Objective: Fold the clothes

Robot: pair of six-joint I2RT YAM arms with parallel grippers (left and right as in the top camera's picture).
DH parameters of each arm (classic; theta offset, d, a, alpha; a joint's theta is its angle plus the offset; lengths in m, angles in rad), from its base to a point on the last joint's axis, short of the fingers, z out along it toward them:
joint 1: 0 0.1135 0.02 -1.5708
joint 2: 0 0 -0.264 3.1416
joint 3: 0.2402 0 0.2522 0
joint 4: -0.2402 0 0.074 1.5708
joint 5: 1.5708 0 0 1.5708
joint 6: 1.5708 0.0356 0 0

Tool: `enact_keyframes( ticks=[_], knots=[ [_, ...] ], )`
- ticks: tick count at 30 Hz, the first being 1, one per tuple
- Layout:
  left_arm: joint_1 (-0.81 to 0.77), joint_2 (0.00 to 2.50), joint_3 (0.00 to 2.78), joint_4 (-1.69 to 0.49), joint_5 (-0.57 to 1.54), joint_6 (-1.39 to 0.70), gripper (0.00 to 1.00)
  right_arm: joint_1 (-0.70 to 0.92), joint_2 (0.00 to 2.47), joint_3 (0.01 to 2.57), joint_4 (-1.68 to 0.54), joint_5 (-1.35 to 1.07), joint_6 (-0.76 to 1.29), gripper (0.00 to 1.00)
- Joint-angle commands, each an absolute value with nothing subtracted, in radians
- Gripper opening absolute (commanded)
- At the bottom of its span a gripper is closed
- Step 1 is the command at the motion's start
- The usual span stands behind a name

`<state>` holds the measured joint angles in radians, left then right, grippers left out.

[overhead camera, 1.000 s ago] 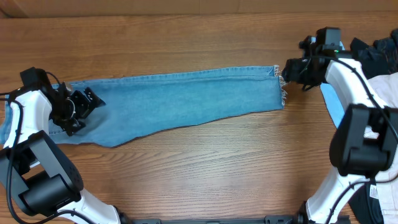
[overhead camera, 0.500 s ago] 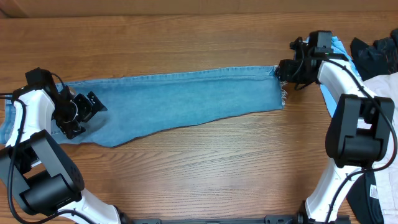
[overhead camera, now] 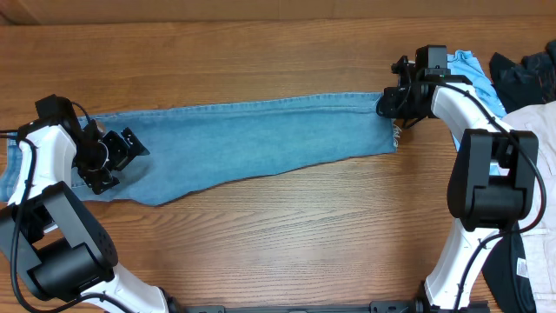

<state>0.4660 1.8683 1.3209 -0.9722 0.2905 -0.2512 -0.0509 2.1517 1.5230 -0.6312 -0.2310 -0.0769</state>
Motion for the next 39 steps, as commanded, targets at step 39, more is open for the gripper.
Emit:
enact_keyframes(
  ticks=[39],
  knots=[
    [0.461, 1.876, 1.311, -0.964, 0.252, -0.232, 1.0, -0.045, 1.911, 1.525, -0.484, -0.174, 0.02, 0.04]
  ],
)
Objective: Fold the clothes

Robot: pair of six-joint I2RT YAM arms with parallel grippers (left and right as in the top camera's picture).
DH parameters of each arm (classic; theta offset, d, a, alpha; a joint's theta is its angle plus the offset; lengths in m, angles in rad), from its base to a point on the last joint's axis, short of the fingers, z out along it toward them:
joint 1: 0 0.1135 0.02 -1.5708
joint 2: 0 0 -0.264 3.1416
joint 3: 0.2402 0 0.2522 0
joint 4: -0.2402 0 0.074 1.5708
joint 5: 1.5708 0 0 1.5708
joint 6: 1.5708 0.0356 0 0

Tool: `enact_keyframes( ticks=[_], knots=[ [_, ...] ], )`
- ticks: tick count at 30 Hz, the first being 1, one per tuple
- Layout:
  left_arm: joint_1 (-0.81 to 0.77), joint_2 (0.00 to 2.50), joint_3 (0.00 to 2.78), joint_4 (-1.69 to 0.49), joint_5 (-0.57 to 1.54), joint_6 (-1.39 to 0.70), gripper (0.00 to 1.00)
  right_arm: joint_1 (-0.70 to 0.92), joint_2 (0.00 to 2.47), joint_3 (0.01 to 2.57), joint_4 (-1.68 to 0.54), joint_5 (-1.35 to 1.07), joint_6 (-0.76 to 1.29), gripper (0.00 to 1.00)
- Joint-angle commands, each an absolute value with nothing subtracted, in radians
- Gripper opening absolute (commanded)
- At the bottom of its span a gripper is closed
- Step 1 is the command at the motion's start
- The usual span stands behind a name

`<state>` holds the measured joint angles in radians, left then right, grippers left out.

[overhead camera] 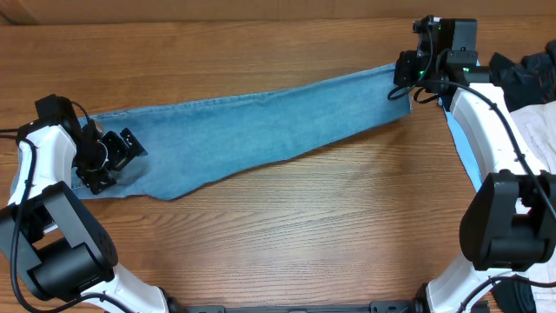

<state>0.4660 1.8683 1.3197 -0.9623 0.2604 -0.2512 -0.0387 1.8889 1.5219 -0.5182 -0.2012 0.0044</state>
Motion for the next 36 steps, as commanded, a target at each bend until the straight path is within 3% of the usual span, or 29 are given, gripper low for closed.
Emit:
enact_keyframes(
  ticks=[1, 16, 18, 20, 21, 22, 27, 31, 36],
  knots=[
    [0.461, 1.876, 1.311, -0.964, 0.252, -0.232, 1.0, -0.045, 1.924, 1.525, -0.468, -0.173, 0.027, 0.04],
    [0.461, 1.876, 1.311, -0.963, 0.252, -0.232, 1.0, -0.045, 2.163, 1.525, -0.248, -0.125, 0.102, 0.06],
    [0.461, 1.876, 1.311, -0.963, 0.252, -0.232, 1.0, -0.045, 2.17, 1.525, -0.249, -0.123, 0.102, 0.18],
    [0.461, 1.876, 1.311, -0.964, 0.252, -0.232, 1.0, -0.046, 2.167, 1.529, -0.248, -0.122, 0.102, 0.45],
    [0.461, 1.876, 1.311, -0.963, 0.251, -0.231, 1.0, -0.05, 2.16, 1.539, -0.262, -0.12, 0.102, 0.68],
    [0.461, 1.876, 1.311, -0.963, 0.252, -0.232, 1.0, -0.055, 2.151, 1.546, -0.277, -0.12, 0.102, 0.72],
    [0.461, 1.876, 1.311, -0.963, 0.251, -0.231, 1.0, -0.101, 2.043, 1.568, -0.453, -0.121, 0.102, 0.87],
    [0.461, 1.876, 1.311, -0.961, 0.252, -0.231, 1.0, -0.12, 2.028, 1.563, -0.666, -0.135, 0.101, 0.88],
    [0.461, 1.876, 1.311, -0.964, 0.252, -0.231, 1.0, -0.117, 2.054, 1.539, -0.729, -0.185, 0.052, 0.87]
  ],
)
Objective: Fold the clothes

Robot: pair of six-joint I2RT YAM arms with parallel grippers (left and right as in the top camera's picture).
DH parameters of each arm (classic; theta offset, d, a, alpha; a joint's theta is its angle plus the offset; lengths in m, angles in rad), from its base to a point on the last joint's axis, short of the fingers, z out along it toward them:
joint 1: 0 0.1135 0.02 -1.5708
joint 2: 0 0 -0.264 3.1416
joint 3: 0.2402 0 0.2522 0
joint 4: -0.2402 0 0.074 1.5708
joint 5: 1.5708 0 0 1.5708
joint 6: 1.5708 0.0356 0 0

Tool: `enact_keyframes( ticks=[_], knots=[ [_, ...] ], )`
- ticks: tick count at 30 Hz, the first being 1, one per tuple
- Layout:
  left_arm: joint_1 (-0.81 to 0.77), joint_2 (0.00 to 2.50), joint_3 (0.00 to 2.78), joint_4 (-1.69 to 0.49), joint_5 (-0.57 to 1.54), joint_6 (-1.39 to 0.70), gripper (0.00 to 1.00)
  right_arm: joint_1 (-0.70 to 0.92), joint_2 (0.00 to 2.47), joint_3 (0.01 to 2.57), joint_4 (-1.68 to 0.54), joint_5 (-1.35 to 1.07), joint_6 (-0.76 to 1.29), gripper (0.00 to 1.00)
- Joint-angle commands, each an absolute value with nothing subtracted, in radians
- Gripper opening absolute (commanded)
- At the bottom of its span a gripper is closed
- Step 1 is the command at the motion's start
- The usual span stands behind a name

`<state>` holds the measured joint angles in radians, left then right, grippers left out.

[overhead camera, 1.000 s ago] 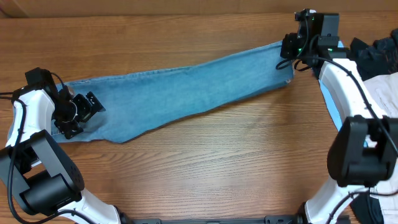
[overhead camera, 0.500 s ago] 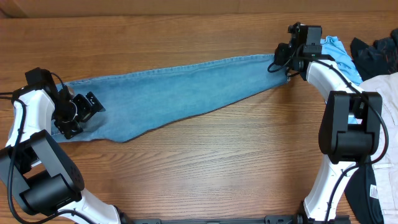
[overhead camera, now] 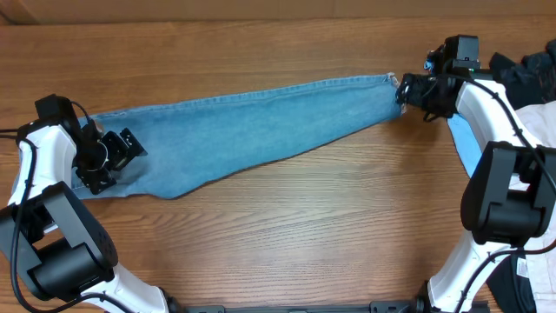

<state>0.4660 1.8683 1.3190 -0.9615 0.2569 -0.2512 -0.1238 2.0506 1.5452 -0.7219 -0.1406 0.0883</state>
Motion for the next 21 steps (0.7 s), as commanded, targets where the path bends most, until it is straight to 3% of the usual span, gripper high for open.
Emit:
enact_keyframes(
  ticks=[1, 14, 18, 21],
  knots=[
    [0.461, 1.876, 1.311, -0.968, 0.252, -0.231, 1.0, -0.117, 2.066, 1.531, -0.727, -0.197, 0.052, 0.87],
    [0.461, 1.876, 1.311, -0.964, 0.252, -0.231, 1.0, -0.117, 2.159, 1.496, -0.66, -0.316, 0.054, 0.81],
    [0.461, 1.876, 1.311, -0.964, 0.252, -0.231, 1.0, -0.117, 2.178, 1.496, -0.64, -0.384, 0.059, 0.55],
    [0.461, 1.876, 1.311, -0.965, 0.252, -0.231, 1.0, -0.117, 2.178, 1.496, -0.614, -0.392, 0.11, 0.29]
  ],
)
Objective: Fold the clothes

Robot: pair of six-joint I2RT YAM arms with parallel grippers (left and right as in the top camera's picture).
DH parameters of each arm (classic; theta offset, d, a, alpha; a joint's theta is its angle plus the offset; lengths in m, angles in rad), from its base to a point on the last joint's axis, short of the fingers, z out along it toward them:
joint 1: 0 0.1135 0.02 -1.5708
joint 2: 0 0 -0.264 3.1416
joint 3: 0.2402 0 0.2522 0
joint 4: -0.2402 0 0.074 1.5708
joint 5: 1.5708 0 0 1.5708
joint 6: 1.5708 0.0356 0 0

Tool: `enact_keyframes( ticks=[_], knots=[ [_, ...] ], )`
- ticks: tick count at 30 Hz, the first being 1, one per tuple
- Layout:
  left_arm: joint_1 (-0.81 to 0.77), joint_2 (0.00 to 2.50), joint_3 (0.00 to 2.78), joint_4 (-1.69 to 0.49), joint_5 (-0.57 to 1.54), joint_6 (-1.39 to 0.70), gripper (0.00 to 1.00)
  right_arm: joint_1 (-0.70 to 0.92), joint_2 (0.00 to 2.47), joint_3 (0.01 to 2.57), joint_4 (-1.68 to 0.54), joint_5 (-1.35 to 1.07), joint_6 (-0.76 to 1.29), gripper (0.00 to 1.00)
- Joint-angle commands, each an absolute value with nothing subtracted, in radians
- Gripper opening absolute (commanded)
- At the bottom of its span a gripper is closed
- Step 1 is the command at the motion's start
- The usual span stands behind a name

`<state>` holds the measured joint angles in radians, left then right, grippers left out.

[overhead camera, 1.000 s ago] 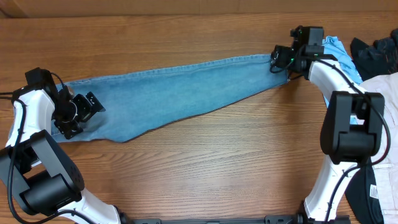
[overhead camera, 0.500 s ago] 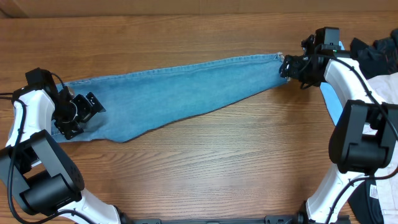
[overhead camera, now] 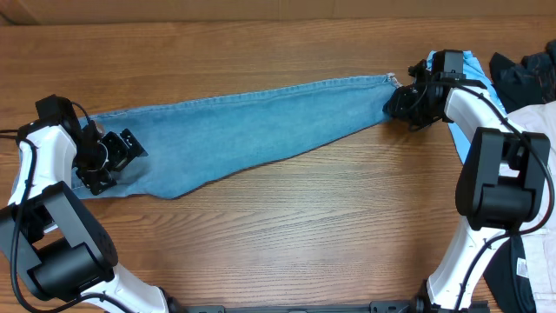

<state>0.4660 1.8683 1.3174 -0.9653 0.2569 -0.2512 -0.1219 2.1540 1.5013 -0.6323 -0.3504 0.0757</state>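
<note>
A pair of blue jeans (overhead camera: 252, 130) lies stretched out flat across the wooden table (overhead camera: 287, 235), its waist end at the left and its leg hem (overhead camera: 391, 84) at the upper right. My left gripper (overhead camera: 115, 161) rests over the waist end with its fingers spread apart. At the lower corner of the hem, my right gripper (overhead camera: 398, 104) looks shut on the fabric, though the arm hides its fingertips.
A pile of other clothes sits at the right edge: a light blue garment (overhead camera: 473, 65) behind the right arm, a dark one (overhead camera: 526, 69) at the top right, and a white one (overhead camera: 539, 122) below it.
My right gripper has shifted a little left and toward the front at the hem. The jeans and the left arm are as they were.
The jeans first lay nearly level, with fabric showing left of the left arm and the right gripper at the hem. The hem end was then farther back and right, the jeans slanted and taut. Now the right gripper sits at the hem's lower corner.
</note>
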Motion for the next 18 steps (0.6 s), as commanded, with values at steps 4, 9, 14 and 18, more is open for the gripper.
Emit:
enact_keyframes(
  ticks=[4, 9, 14, 18],
  knots=[
    [0.461, 1.876, 1.311, -0.967, 0.252, -0.231, 1.0, -0.117, 2.177, 1.496, -0.619, -0.374, 0.118, 0.04],
    [0.461, 1.876, 1.311, -0.969, 0.252, -0.231, 1.0, -0.162, 2.139, 1.532, -0.735, -0.207, 0.168, 0.04],
    [0.458, 1.876, 1.311, -0.965, 0.252, -0.231, 1.0, -0.291, 1.98, 1.541, -0.8, -0.086, 0.213, 0.04],
    [0.456, 1.876, 1.311, -0.968, 0.256, -0.232, 1.0, -0.377, 1.876, 1.54, -0.84, -0.101, 0.194, 0.04]
  ],
)
